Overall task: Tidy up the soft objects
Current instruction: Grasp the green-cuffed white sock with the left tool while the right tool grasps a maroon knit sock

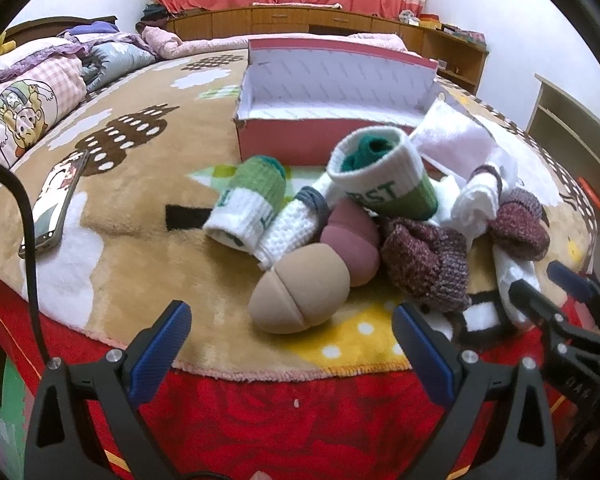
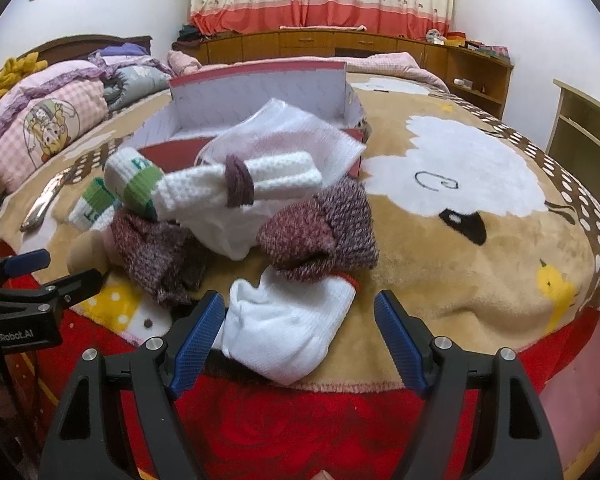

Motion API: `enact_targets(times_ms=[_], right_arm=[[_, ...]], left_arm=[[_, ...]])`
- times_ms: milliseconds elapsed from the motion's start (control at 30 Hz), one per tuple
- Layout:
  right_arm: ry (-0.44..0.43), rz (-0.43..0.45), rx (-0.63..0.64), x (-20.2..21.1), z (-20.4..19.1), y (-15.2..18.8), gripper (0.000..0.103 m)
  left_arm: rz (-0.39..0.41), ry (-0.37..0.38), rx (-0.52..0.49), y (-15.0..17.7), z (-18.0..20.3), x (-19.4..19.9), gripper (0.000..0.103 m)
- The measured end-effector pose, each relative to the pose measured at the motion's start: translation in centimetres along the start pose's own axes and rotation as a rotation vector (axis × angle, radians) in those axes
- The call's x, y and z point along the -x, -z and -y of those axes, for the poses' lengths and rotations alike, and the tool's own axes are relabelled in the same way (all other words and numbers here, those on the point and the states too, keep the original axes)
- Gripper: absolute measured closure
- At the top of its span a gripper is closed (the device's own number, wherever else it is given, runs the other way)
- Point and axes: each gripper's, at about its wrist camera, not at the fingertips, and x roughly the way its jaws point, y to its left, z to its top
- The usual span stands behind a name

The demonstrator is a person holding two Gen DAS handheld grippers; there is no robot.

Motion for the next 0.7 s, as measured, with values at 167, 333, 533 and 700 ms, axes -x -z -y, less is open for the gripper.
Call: enact_targets(times_ms=[167,333,533,700], right_arm=[[-0.015,0.013,-0.01,0.3,0.3,-0.7,0.024],[-0.011,0.026,-0.01,0.4,0.5,-1.5,0.024],[-0.027,0.012,-0.025,0.1,0.9,-2.4,0.024],[-0.037,-0.004,-0.036,-0.5,1.0,-3.0,0.024]], left_arm=[[0.015,-0.01,0.013,-0.7,-0.4,0.3,0.003],[0.018,-0.008,0.035,-1.4,-1.1,0.5,0.02],[0.004,0.022,0.074,-2.4,-2.4,0.5,0.027],[0.018,0.01,0.072,-3.5,-3.0,0.6,0.027]])
